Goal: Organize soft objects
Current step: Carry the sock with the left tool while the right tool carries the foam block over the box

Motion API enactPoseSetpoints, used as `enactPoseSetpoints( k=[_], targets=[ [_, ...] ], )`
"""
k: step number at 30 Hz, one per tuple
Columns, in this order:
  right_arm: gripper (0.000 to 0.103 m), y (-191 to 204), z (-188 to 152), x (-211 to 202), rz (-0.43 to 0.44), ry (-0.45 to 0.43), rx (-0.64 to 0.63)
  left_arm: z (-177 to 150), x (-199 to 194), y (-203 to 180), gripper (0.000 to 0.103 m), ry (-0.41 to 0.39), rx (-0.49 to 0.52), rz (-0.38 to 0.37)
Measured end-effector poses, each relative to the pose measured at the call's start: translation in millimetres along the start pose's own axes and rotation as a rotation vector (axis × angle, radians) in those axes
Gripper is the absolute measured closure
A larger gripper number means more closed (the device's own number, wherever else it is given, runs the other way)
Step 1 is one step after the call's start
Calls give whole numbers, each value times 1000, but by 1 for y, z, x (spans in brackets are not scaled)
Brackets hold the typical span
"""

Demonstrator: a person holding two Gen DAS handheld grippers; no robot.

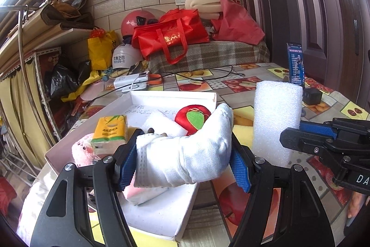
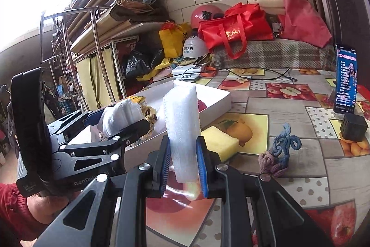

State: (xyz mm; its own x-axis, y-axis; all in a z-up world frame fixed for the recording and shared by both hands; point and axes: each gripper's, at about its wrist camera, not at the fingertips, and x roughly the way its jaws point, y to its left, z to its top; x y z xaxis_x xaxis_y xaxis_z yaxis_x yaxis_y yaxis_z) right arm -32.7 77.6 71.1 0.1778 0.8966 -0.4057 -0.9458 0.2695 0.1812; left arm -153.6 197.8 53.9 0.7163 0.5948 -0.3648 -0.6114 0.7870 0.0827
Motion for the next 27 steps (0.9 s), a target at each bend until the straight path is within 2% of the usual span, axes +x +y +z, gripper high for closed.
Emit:
enactPoseSetpoints(
  k=[6, 11, 14, 18, 27],
  targets=[
    [82, 11, 5, 17, 22, -3, 13, -2, 4, 54, 33, -35, -93, 146],
    [82, 24, 10, 34, 52, -4, 3, -6, 13, 102, 33, -22, -205, 223],
    [82, 34, 15, 43, 57, -20, -22, -7, 20, 119, 33, -20, -248, 250],
    [82, 46, 21, 56, 50, -40, -62, -5, 29, 129, 33, -17, -252, 276],
    [82, 71, 38, 97, 36, -35, -182, -6, 34, 140, 31, -6, -285, 276]
  ],
)
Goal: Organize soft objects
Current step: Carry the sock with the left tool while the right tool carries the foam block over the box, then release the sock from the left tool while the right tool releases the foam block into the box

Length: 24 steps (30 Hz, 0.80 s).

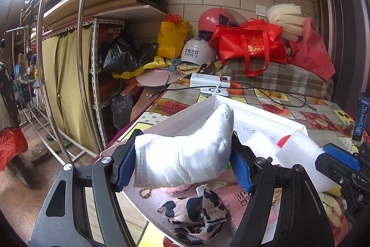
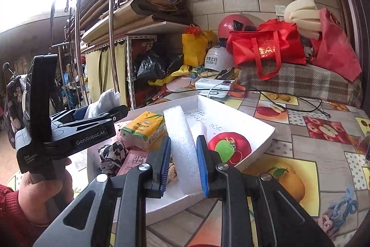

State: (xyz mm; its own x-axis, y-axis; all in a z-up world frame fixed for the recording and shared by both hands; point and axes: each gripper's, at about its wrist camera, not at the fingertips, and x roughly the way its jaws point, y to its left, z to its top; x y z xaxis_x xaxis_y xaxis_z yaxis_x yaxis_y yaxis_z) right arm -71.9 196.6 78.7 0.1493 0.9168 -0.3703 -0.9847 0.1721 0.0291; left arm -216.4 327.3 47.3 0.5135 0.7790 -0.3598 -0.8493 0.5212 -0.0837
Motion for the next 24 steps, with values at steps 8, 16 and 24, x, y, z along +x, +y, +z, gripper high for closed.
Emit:
enactPoseSetpoints(
  k=[8, 16, 24],
  targets=[
    [81, 24, 18, 36, 49, 58, -45, 3, 6, 16, 22, 29, -85, 11],
    [14, 17, 5, 15, -17, 10, 11, 2, 8, 29, 0, 51, -154, 50],
    [14, 37, -4, -5, -174, 5, -98, 2, 0, 20, 0, 2, -97, 37]
  ],
)
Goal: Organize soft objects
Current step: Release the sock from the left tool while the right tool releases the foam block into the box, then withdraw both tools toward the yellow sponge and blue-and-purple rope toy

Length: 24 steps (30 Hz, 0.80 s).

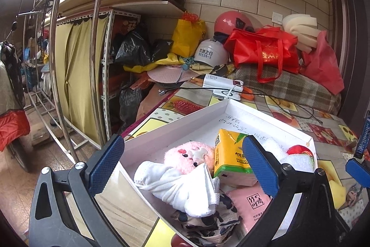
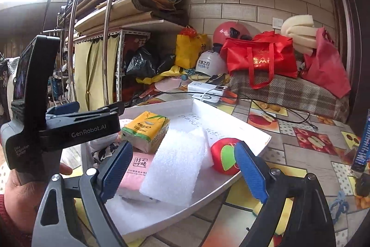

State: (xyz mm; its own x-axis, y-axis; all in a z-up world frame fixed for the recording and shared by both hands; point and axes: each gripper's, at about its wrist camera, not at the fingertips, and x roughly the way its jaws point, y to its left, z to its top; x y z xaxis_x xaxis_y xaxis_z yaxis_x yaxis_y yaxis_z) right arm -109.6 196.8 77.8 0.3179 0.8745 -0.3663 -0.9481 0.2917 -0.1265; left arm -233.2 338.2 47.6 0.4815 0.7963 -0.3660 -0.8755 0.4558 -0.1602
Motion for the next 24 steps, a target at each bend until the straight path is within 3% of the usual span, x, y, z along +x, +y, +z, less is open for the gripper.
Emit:
enactPoseSetpoints(
  k=[4, 8, 9, 13, 18, 24],
  targets=[
    [14, -12, -9, -17, -32, 1, -15, -1, -5, -5, 0, -11, 24, -15],
    [9, -55, -22, -38, -48, -8, 59, -6, -12, -21, 0, -19, 82, -48],
    [0, -69, -26, -43, -58, -8, 81, -7, -15, -27, 0, -17, 93, -65],
    [0, -124, -40, -59, -146, 23, 148, -17, -28, -54, 0, 1, 138, -163],
    [0, -174, -57, -55, -217, 194, 198, -34, -48, -112, 0, 27, 277, -324],
    [1, -185, -78, -15, -148, 441, 215, -52, -65, -173, 0, 115, 369, -472]
  ],
)
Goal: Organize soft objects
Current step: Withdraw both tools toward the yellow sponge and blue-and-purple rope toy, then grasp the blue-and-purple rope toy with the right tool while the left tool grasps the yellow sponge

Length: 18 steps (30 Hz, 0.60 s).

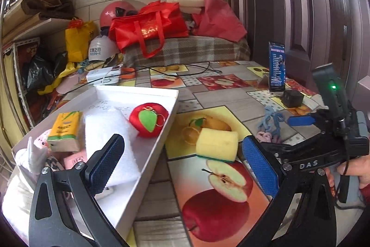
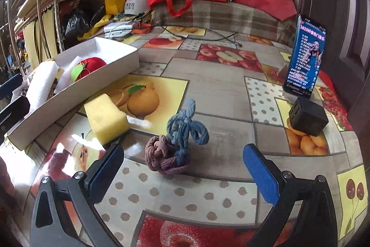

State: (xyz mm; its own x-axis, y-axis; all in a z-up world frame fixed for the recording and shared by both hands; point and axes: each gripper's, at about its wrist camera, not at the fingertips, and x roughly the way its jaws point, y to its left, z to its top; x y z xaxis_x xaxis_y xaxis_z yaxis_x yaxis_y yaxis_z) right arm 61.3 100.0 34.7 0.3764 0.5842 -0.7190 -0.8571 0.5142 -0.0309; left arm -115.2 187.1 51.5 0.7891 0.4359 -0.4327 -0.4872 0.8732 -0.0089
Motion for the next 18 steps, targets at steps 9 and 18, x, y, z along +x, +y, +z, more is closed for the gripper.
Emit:
enactPoseSetpoints(
  k=[9, 18],
  targets=[
    [77, -11, 2, 13, 130, 49, 44, 5, 35, -37, 0, 129, 55, 38],
    [77, -58, -10, 3, 249, 25, 267, 5, 69, -47, 0, 258, 66, 15]
  ],
)
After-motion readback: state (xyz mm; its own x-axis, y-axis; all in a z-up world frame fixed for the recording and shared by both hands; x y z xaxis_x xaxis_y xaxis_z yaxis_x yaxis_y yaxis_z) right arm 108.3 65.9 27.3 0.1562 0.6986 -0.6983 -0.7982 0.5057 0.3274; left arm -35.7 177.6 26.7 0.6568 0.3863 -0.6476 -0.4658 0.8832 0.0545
